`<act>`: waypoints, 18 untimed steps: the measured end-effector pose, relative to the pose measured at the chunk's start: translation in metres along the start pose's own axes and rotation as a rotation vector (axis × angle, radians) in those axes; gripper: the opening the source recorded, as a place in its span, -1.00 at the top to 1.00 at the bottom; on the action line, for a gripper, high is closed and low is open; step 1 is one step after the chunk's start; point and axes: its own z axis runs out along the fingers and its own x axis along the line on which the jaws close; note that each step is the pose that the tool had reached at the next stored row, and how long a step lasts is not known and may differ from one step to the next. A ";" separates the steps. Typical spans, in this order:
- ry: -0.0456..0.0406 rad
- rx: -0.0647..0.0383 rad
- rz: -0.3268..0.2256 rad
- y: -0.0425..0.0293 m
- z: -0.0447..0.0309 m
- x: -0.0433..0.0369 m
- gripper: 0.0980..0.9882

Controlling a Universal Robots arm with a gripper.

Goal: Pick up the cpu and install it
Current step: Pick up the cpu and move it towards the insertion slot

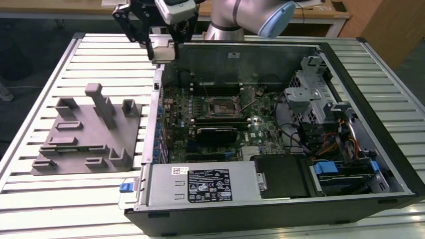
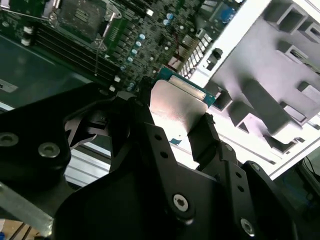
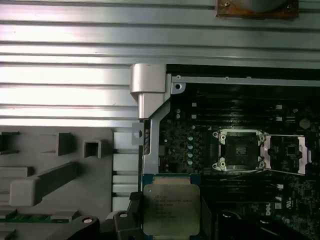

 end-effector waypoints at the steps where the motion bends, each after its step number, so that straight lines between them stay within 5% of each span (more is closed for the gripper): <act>1: 0.0000 0.000 0.000 0.0002 0.0003 -0.0042 0.00; 18: 0.0000 0.000 0.000 0.0005 0.0093 -0.0682 0.00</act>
